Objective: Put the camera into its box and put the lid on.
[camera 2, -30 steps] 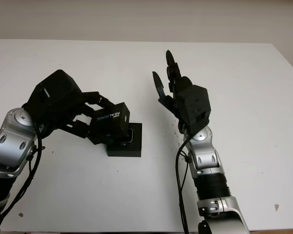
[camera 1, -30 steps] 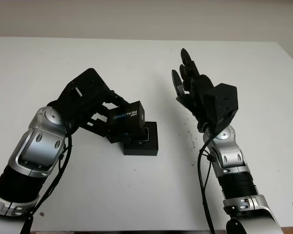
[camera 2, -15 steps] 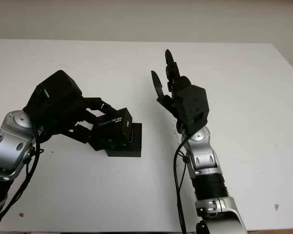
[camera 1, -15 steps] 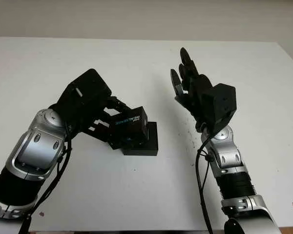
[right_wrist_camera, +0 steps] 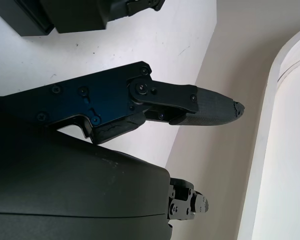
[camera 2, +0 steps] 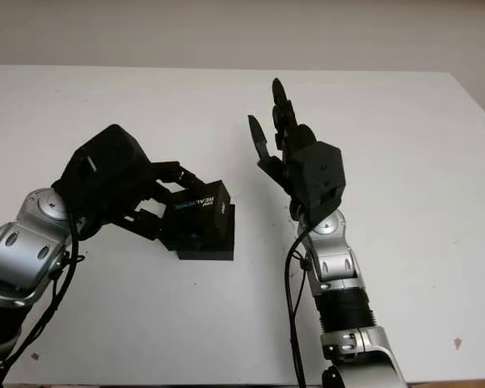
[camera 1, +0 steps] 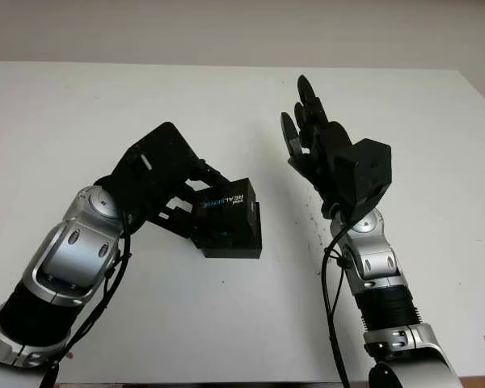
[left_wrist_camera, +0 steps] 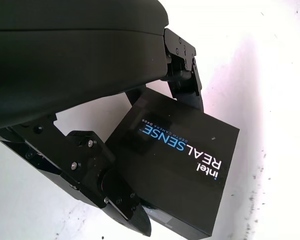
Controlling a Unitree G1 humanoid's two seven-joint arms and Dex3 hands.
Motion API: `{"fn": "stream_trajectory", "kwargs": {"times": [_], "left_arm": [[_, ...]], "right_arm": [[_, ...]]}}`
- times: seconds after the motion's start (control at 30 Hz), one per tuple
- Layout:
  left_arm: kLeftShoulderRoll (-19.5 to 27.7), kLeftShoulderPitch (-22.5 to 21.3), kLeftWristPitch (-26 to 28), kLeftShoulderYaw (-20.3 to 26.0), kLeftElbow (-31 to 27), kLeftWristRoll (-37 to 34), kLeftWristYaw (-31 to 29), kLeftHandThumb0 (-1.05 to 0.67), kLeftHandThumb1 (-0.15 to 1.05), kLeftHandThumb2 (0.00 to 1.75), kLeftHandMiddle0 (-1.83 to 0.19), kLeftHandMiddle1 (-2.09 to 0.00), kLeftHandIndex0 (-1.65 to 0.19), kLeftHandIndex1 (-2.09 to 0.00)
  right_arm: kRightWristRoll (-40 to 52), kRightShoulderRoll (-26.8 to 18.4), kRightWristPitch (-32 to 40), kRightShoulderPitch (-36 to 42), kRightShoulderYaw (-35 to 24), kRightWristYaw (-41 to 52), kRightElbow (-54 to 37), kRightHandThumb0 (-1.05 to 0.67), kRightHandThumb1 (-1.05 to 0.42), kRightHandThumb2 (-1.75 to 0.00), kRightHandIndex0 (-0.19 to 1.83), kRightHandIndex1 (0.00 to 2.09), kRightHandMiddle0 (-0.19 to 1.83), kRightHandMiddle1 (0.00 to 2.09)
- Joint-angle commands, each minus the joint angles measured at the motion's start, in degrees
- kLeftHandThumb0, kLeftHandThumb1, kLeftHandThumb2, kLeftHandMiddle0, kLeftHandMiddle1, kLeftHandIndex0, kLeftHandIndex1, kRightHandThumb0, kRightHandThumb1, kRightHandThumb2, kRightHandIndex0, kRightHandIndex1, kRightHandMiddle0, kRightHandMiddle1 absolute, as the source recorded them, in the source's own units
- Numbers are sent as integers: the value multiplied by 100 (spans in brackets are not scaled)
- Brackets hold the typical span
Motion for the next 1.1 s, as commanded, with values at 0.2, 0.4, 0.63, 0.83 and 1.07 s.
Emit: {"fn": "stream_trajectory", "kwargs": {"times": [0.2,0.4,0.63,0.83,1.07], "left_arm": [[-49,104,-239,-295,-168,105,-36,-16,95,5,-38,-167,-28,-167],[-3,107,55,-407,-353,161,-58,-15,94,5,-34,-164,-27,-169],[-85,103,345,-487,-505,151,-20,-14,94,5,-35,-161,-28,-169],[-227,49,509,-593,-573,118,45,-14,93,5,-36,-163,-30,-169],[-431,-51,941,-689,-822,-13,89,-17,92,4,-40,-159,-34,-170]], "right_arm": [[2,42,-61,28,-22,-45,-26,-74,-105,-52,-6,6,-4,7],[18,82,-131,25,-19,-41,7,-73,-105,-53,-6,6,-5,6],[27,131,-145,33,-25,-46,40,-73,-105,-52,-6,6,-5,6],[-5,138,-149,17,-30,-67,95,-74,-105,-51,-6,6,-5,7],[-56,161,-18,-4,2,-84,94,-76,-105,-52,-6,5,-5,6]]}}
